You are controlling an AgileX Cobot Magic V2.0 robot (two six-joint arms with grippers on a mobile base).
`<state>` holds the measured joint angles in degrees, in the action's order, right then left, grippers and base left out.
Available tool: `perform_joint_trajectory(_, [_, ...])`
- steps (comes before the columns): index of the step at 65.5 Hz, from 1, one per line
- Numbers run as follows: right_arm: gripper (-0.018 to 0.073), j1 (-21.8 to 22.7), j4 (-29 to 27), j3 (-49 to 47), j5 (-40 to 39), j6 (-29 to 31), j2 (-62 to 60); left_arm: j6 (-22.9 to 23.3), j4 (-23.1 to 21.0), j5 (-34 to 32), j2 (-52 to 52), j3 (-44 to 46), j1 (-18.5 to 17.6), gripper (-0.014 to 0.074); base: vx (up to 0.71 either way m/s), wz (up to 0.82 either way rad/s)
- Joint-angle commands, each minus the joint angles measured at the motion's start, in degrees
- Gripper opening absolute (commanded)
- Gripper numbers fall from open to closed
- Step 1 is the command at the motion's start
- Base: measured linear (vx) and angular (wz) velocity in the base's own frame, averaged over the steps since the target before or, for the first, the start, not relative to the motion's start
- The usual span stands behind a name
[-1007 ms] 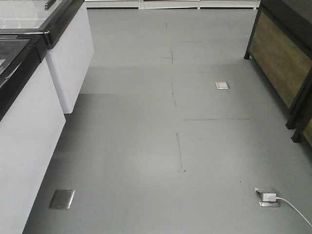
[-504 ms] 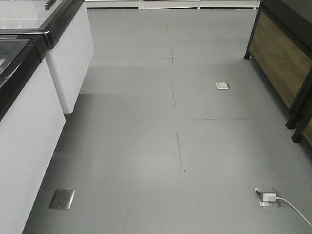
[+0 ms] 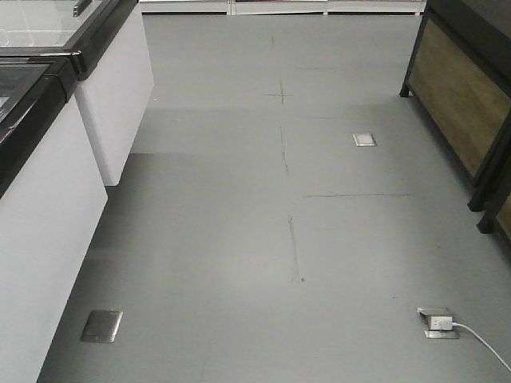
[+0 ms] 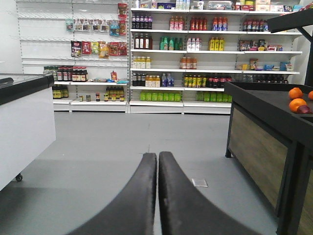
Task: Left arm holds basket, right arm returns cookies
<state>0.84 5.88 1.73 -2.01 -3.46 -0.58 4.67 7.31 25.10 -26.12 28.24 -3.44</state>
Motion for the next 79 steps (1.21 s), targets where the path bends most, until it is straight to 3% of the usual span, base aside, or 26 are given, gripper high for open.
perform_joint_trajectory(1, [-0.0004,0.3,0.3,0.0,-4.3,0.2,-0.6,0.6,0.7,-4.1,-0.7,2.0,-0.2,-0.0006,0.00,0.00])
perform_joint_trajectory(27, [-0.0004,0.3,0.3,0.0,-4.3,0.2,-0.6,0.6,0.3,-4.2,-0.5,2.0,-0.2,0.0000,0.00,0.00])
perform_joint_trajectory(38, [-0.0004,0.3,0.3,0.0,-4.3,0.2,-0.6,0.6,0.3,-4.2,-0.5,2.0,-0.2,0.0048,0.00,0.00])
perform_joint_trajectory(53, [-0.0004,0.3,0.3,0.0,-4.3,0.2,-0.6,0.6,0.3,-4.2,-0.5,2.0,-0.2,0.0221,0.00,0.00])
perform_joint_trajectory(70, [-0.0004,0.3,0.3,0.0,-4.3,0.2,-0.6,0.6,0.3,-4.2,-0.5,2.0,-0.2,0.0508,0.00,0.00])
perform_joint_trajectory(79, [-0.0004,0.3,0.3,0.0,-4.3,0.2,-0.6,0.6,0.3,-4.4,-0.5,2.0,-0.2,0.0568,0.00,0.00])
